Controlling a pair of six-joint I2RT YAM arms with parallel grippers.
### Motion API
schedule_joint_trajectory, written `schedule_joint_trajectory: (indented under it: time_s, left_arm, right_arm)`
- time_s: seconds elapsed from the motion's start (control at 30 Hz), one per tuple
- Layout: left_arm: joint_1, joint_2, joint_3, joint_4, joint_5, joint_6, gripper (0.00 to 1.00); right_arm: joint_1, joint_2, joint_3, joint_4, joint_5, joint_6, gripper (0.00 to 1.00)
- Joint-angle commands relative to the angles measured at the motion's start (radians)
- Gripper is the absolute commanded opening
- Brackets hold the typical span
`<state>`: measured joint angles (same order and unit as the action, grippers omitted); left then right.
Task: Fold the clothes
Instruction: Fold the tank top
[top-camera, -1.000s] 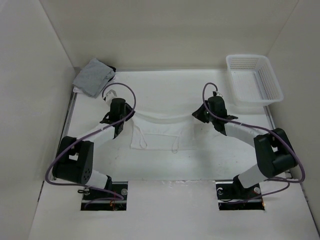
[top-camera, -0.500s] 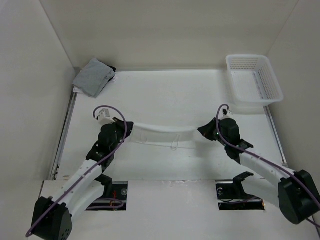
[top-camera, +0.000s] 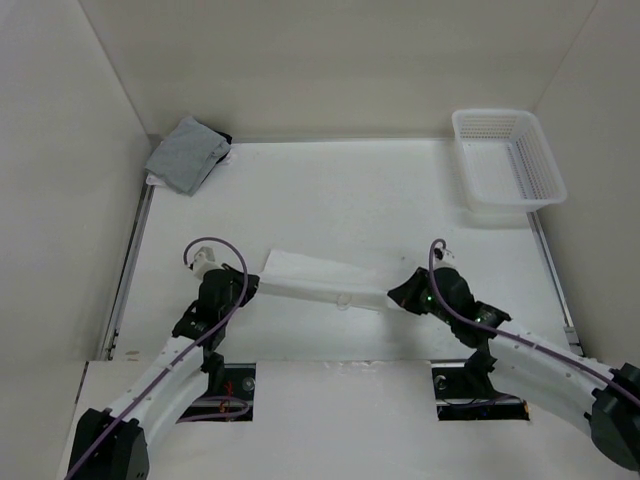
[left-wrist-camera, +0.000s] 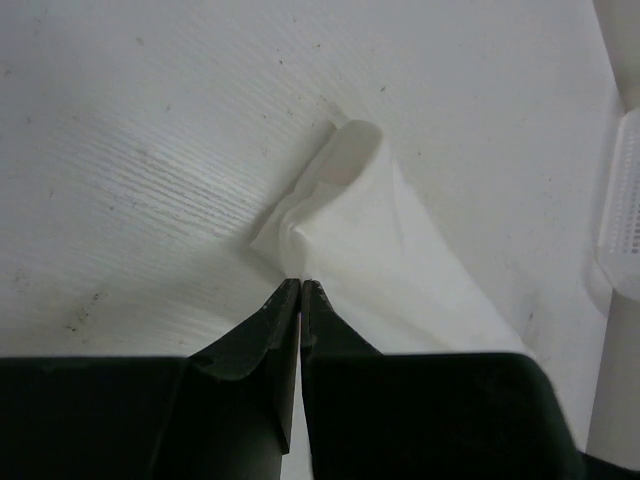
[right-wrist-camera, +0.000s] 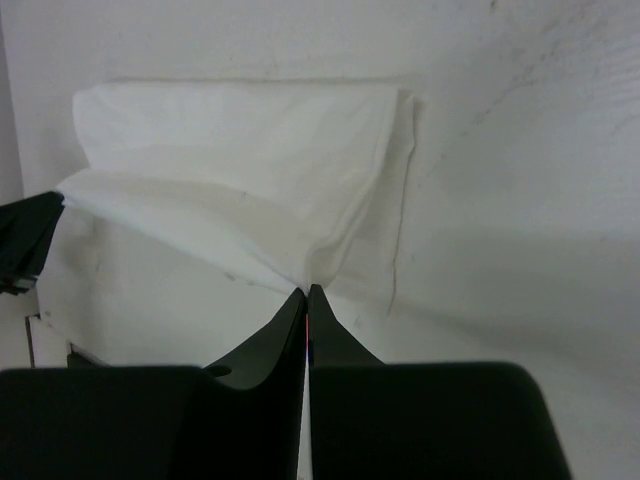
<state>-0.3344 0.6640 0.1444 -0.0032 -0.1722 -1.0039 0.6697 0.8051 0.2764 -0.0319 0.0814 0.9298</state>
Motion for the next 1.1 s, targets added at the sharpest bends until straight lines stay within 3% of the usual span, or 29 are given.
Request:
schedule_joint_trajectory:
  time_s: [0.0,0.33,0.43,0.5,0.57,0.7,0.9,1.07]
  left_arm:
    - [0.030,0.020,0.007,0.065,0.007,-0.006,0.02]
    - [0.108,0.204,0.009,0.235,0.057,0.016,0.05]
    - [0.130,0.252,0.007,0.279,0.072,0.017,0.08]
    - [0.148,0.247,0.011,0.290,0.080,0.027,0.15]
    - [0.166,0.208,0.018,0.278,0.080,0.045,0.23]
    - [0.179,0.111,0.073,0.195,0.068,0.102,0.27]
    - [0.000,0.190,0.138,0.232,0.022,0.087,0.28]
    - [-0.185,0.325,0.164,0.345,-0.061,0.080,0.28]
  right_arm:
    - [0.081,-0.032,-0.025,-0.078,0.098,0.102,0.04]
    - [0.280,0.069,-0.051,-0.095,0.147,0.221,0.09]
    - [0.328,0.075,-0.034,-0.117,0.153,0.225,0.23]
    - [0.337,0.051,-0.014,-0.152,0.143,0.207,0.36]
    - [0.337,-0.001,0.010,-0.213,0.156,0.182,0.43]
    - [0.313,-0.096,0.032,-0.240,0.170,0.149,0.44]
    - [0.189,0.006,-0.017,-0.073,0.127,0.127,0.54]
    - [0.147,0.146,-0.057,0.107,0.094,0.148,0.50]
